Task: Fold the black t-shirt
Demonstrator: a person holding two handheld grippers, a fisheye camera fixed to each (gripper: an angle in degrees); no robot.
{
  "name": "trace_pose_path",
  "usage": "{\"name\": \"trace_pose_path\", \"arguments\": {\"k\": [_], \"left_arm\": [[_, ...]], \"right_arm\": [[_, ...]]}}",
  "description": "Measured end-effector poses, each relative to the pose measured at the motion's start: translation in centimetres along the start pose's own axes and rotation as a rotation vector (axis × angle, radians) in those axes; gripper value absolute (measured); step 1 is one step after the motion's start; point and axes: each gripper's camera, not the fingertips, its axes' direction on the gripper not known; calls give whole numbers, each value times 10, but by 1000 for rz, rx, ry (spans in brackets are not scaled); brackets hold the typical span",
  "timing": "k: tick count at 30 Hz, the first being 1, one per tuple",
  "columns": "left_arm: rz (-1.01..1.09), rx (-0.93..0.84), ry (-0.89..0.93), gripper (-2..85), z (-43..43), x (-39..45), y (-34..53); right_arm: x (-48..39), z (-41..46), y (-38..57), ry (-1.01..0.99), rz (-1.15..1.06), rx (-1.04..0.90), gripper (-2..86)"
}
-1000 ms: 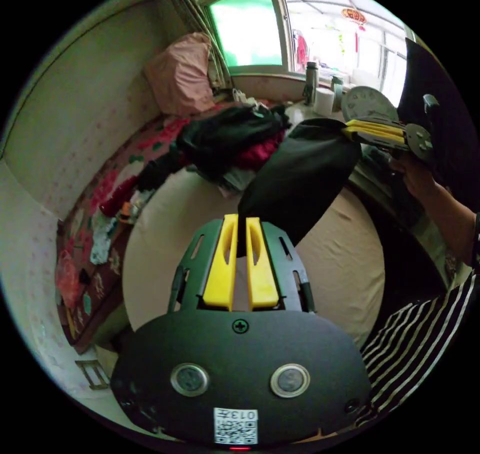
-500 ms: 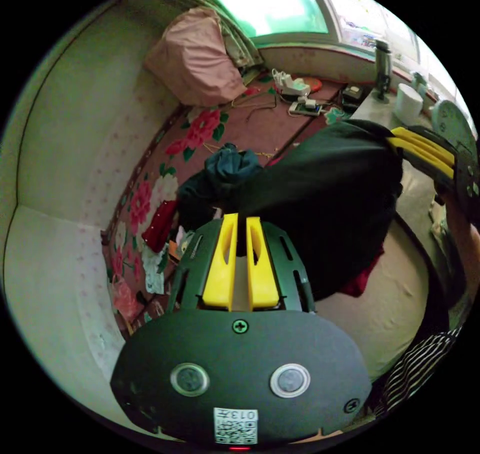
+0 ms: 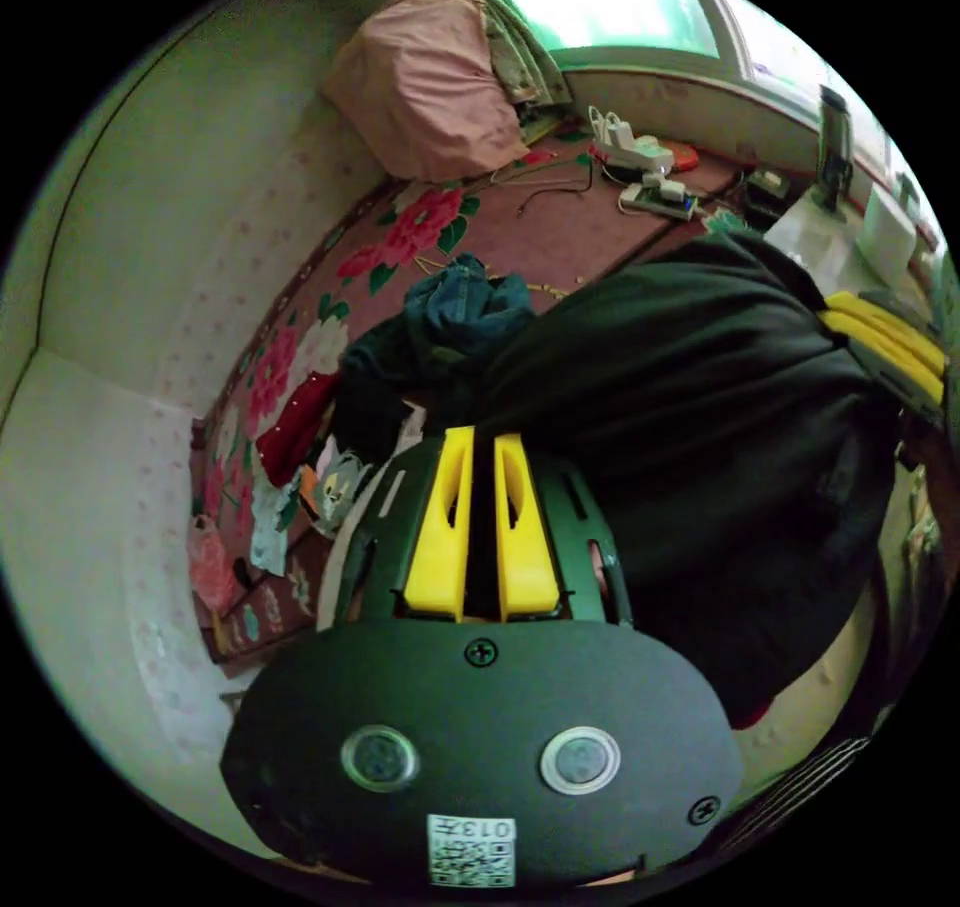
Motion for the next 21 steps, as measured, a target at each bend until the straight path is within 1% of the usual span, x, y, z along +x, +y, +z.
{"name": "trace_pose_path", "arguments": {"k": [2, 4, 5, 7, 8, 10, 12, 14, 15, 17, 18, 20, 21], "left_arm": [[-148, 91, 157, 54, -8, -23, 16], [-256, 181, 262, 79, -13, -39, 36], [-329, 240, 250, 96, -17, -48, 51], [-408, 315, 171, 110, -23, -57, 77], [-442, 332, 139, 111, -24, -63, 92], [-481, 305, 142, 96, -21, -70, 113], [-492, 292, 189, 82, -20, -73, 133], [-421, 319, 268, 44, -23, -59, 159], [-387, 325, 278, 32, -25, -52, 166], [-265, 364, 328, 8, -33, -17, 194], [-221, 365, 356, 7, -34, -6, 201], [-55, 379, 454, 1, -40, 41, 231], [-17, 372, 470, 0, -41, 53, 238]], "right_arm": [[4, -12, 9, 7, 12, 29, 39], [15, -36, 25, 4, 68, 118, 61], [19, -44, 29, 5, 92, 153, 66], [30, -75, 46, 30, 154, 259, 87], [32, -82, 50, 36, 160, 275, 92], [38, -107, 62, 30, 157, 256, 92], [38, -129, 75, 34, 151, 254, 84], [33, -155, 93, 38, 141, 242, 65], [27, -176, 108, 26, 121, 253, 47], [14, -207, 136, 46, 72, 233, 21], [7, -227, 156, 82, 61, 197, 15], [-4, -259, 192, 145, 54, 165, 9], [-8, -281, 218, 197, 61, 141, 7]]}}
